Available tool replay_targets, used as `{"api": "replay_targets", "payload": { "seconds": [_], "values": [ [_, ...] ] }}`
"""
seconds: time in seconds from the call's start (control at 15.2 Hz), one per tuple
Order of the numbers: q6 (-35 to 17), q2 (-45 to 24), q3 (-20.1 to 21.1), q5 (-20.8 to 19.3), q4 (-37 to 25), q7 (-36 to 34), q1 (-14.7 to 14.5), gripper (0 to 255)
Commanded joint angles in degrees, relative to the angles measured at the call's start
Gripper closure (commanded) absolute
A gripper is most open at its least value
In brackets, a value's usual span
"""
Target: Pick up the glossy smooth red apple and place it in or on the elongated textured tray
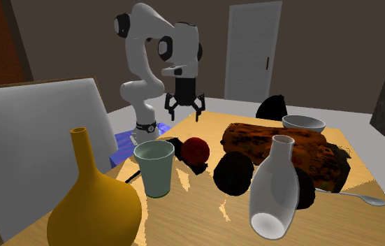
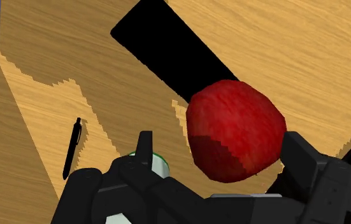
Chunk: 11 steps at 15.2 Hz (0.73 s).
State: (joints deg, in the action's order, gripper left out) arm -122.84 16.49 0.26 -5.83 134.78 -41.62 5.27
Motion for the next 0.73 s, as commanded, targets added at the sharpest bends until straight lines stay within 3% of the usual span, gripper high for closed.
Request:
{"api": "replay_targets", "payload": {
  "seconds": [0.0,0.13,0.66],
  "values": [
    [3.1,1.2,0.2,0.2,-1.8,0.0,-0.2,0],
    [6.6,2.4,0.4,0.5,-4.2,0.1,-0.3,0],
    [6.6,2.4,0.4,0.5,-4.2,0.1,-0.3,0]
  ]
}}
